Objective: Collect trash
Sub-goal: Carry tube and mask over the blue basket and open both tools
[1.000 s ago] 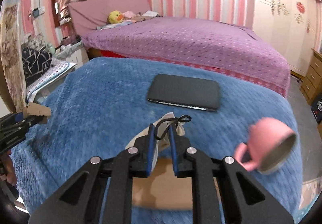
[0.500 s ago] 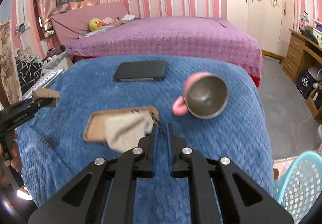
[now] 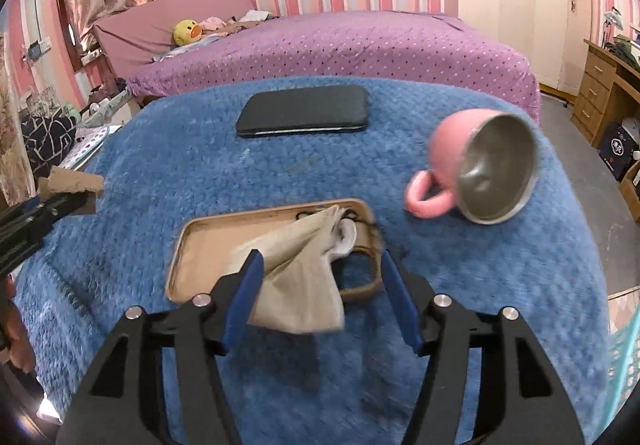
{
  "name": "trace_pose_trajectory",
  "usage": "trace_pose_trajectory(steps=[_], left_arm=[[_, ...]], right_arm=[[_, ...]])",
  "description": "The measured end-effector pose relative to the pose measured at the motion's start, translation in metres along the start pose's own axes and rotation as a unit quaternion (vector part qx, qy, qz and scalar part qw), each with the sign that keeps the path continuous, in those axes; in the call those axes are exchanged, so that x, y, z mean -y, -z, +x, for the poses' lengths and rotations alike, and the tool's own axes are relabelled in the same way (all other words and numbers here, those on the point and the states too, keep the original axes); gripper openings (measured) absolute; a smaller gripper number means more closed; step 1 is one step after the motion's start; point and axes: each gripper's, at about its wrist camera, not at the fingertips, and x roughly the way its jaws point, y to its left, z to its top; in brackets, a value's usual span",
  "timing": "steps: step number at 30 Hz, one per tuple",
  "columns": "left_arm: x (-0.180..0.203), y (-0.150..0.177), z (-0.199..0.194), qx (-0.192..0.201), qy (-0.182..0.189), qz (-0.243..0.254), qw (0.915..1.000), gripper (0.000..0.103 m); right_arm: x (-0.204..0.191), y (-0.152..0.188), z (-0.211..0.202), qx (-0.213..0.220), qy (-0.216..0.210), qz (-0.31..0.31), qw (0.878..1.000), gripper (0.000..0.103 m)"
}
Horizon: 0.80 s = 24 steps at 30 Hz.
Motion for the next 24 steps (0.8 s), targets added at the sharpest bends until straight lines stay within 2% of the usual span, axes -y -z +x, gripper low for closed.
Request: trace_pose_trajectory(steps=[3, 5, 7, 10, 13, 17, 24], left_arm=[[-0.006, -0.002, 0.001, 0.000, 0.000, -0.009, 1.0000, 0.045], [-0.008, -0.002, 0.001, 0.000, -0.001, -0.010, 1.0000, 0.045], [-0.007, -0.001, 0.001, 0.000, -0.002, -0.009, 1.0000, 0.045], [-0.005, -0.001, -0.002, 0.001, -0.001, -0.005, 1.0000, 0.045], [-0.003, -0.001, -0.005, 0.003, 0.001, -0.005, 1.0000, 0.045], [0.001, -0.001, -0.009, 0.006, 0.006, -0.006, 0.9999, 0.045], [0.018, 0.001, -0.017, 0.009, 0.019, -0.003, 0.9998, 0.045]], right_arm=[[-0.012, 0.003, 0.012, -0.008, 0.007, -0.015, 1.000, 0.060], [-0.019, 0.008, 0.013, -0.002, 0.021, -0.036, 0.999, 0.056], [-0.023, 0.009, 0.011, 0.002, 0.021, -0.049, 0.999, 0.033], [-0.032, 0.011, 0.007, 0.006, 0.029, -0.082, 0.996, 0.018], [-0.037, 0.015, -0.005, 0.023, 0.034, -0.107, 0.993, 0.013], [-0.029, 0.017, -0.027, 0.039, 0.036, -0.110, 0.992, 0.009], [0.013, 0.029, -0.068, 0.048, 0.032, -0.073, 0.996, 0.009]])
